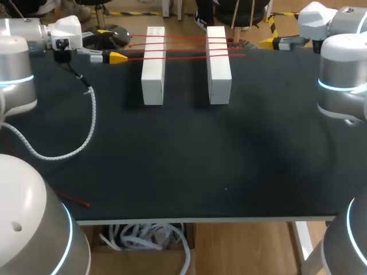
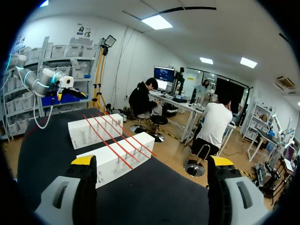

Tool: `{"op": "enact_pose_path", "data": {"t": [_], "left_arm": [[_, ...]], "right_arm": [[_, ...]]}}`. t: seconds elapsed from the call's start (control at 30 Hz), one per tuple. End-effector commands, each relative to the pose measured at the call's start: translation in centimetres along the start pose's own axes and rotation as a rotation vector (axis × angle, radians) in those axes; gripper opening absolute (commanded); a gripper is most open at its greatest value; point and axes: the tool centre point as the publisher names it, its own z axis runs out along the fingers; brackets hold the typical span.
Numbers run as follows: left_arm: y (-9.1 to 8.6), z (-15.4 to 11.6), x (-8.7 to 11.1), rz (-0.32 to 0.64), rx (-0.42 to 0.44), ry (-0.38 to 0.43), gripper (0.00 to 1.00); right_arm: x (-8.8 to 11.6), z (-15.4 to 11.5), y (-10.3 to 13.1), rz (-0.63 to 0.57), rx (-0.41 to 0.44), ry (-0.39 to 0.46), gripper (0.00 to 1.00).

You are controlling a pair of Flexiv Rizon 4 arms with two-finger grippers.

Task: Grab the tape and strap the tape.

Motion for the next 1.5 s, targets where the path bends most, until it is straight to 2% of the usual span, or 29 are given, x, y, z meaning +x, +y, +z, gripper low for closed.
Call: {"op": "enact_pose_path", "data": {"t": [0.03,0.6,0.83,0.87,1.0,1.27,1.5], "left_arm": [[0.1,0.0,-0.1,0.001,0.001,0.003,1.0],[0.1,0.0,-0.2,0.015,-0.015,0.009,1.0],[-0.1,0.2,-0.9,0.178,-0.058,0.131,1.0],[0.0,0.2,-1.1,0.175,-0.058,0.151,1.0],[0.8,0.5,-1.8,0.248,-0.001,0.236,1.0],[2.4,1.8,-2.8,0.303,0.068,0.294,1.0],[3.1,2.7,-3.2,0.323,0.092,0.344,0.99]], "right_arm": [[0.0,0.0,-0.1,0.0,-0.005,-0.001,1.0],[0.0,0.0,-0.1,0.0,-0.005,-0.001,1.0],[0.0,0.0,-0.1,0.0,-0.005,-0.001,1.0],[0.0,0.0,-0.1,0.0,-0.005,-0.001,1.0],[0.0,0.0,-0.1,0.0,-0.005,-0.001,1.0],[0.0,0.0,-0.1,0.0,-0.005,-0.001,1.0],[0.0,0.0,-0.1,0.0,-0.005,-0.001,1.0]]}}
